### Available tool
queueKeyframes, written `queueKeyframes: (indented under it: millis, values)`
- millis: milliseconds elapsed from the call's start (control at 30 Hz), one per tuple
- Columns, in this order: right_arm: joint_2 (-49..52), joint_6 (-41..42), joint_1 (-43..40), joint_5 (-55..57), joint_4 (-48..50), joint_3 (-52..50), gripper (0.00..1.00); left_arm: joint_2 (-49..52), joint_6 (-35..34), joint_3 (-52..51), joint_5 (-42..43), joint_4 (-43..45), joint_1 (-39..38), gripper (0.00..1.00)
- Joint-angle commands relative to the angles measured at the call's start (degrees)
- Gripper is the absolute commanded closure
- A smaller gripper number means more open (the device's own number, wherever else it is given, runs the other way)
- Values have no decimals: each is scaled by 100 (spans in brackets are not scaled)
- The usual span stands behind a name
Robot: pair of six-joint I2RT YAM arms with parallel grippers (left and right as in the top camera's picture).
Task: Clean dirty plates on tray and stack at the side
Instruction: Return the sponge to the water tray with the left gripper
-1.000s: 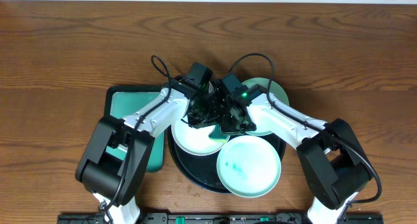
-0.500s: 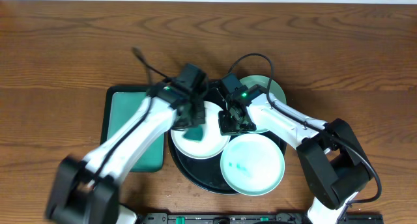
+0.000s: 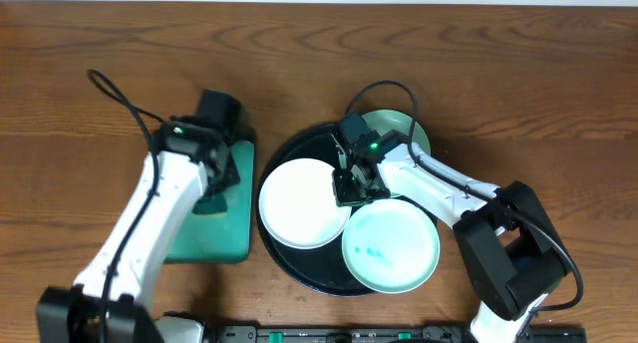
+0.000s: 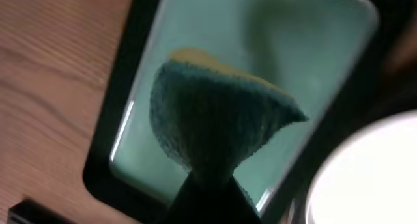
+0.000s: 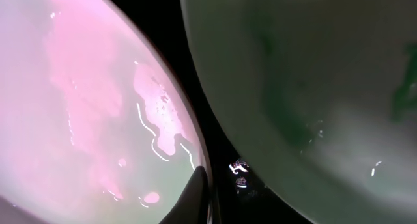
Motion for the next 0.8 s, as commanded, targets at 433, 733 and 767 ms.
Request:
queueKeyframes:
  millis: [433,733,767]
  values:
    - [96,-363,0,-612,-46,-44,99,1967,466,-98,575,986,551,93]
    - [98,-413,0,-610,-17,-44,99,1932,466,-94,573,872,551,29]
    - [98,-426,0,-612,-15,-44,99,1893,466,-92,573,813,551,29]
